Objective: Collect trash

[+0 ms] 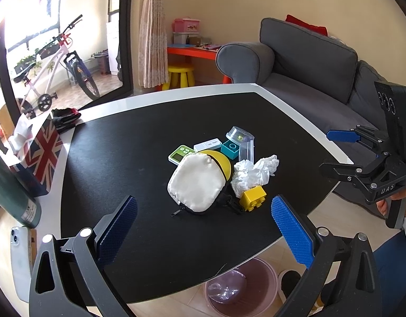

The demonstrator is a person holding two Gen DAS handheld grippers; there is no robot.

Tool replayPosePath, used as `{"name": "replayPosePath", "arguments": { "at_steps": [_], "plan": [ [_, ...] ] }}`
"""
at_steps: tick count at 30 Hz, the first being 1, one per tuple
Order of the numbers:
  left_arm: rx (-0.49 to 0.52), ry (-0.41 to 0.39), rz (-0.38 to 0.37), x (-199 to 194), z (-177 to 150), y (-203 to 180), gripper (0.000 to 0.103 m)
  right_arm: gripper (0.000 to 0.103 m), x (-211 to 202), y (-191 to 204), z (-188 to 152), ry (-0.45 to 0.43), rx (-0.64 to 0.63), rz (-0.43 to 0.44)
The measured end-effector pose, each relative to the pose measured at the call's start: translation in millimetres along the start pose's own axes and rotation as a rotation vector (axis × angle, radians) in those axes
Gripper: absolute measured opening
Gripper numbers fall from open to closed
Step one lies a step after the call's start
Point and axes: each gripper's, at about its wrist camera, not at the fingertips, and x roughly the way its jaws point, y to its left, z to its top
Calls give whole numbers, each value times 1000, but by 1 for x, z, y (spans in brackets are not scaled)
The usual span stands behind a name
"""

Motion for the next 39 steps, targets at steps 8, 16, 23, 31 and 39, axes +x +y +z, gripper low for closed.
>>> {"name": "replayPosePath", "arguments": {
  "at_steps": [8,16,23,31,39],
  "plan": [
    [1,2,-4,0,0,-1,97,100,1,-2,-1,11,12,13],
    [4,1,-5,0,0,-2,97,100,0,-3,-1,8,11,8],
    [17,12,-6,3,0,-4,97,100,1,-3,0,10,9,7],
    [22,13,-14,3,-1,-6,97,100,1,-4,-1,8,13,9],
    [19,10,-30,3,-1,-6,97,100,1,-3,-1,7,12,8]
  ]
}}
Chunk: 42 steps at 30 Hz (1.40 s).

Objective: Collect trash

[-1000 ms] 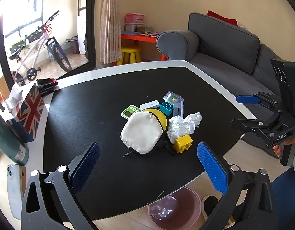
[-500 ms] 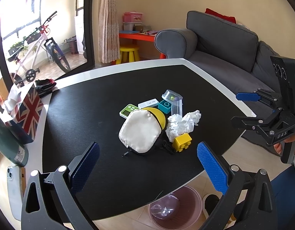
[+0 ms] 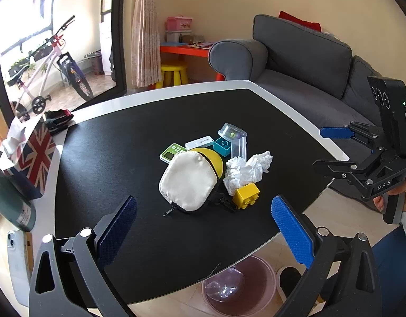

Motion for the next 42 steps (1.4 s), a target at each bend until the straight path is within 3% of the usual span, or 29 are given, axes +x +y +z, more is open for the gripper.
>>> {"name": "replayPosePath", "arguments": {
  "at_steps": [17,42],
  "plan": [
    [-28,18,4,17,9,7,97,100,4,0,-4,7,-5,7],
    [-198,226,-29,116,24,37,97,100,9,3,-10,36,-9,36]
  ]
}}
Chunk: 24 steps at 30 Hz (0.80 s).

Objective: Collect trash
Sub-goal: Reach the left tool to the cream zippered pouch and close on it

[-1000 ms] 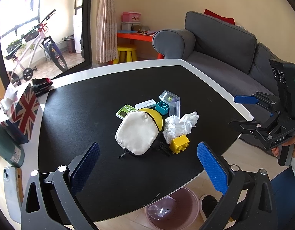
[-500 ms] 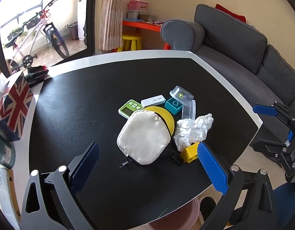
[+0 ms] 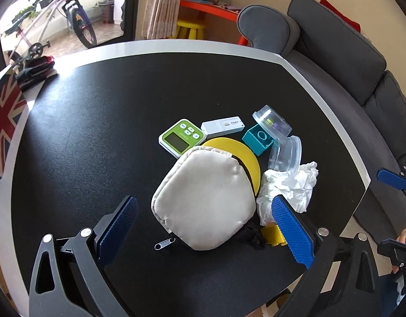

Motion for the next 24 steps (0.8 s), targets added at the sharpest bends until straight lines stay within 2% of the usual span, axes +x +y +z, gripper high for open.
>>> {"name": "replayPosePath", "arguments": {
  "at_steps": [12,20,24],
  "plan": [
    [-75,38,-20,24,-2,6,97,100,0,-2,-3,4,1,5],
    [-80,21,-25,23,-1,3,97,100,1,-4,-4,5,11,2],
    [-78,18,-28,21,-1,3,86,100,1,-4,-4,4,11,2]
  ]
}}
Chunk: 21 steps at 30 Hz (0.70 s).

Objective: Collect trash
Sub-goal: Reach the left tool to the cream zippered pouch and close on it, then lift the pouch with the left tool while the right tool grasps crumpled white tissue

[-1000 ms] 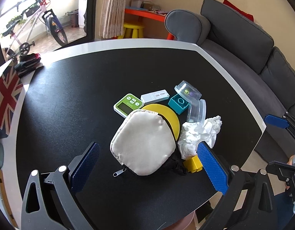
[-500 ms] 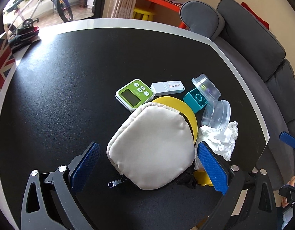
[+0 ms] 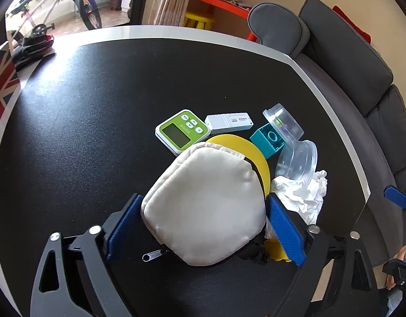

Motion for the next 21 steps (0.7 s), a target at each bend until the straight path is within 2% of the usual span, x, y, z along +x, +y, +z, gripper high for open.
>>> {"name": "replayPosePath", "arguments": {
  "at_steps": [10,21],
  "plan": [
    [17,-41,-7,-17,0,-3,82,100,3,-3,-1,-1,6,-9],
    [81,-115,9,-57,-5,-12,82,100,13,-8,6,-5,8,-43]
  ]
}}
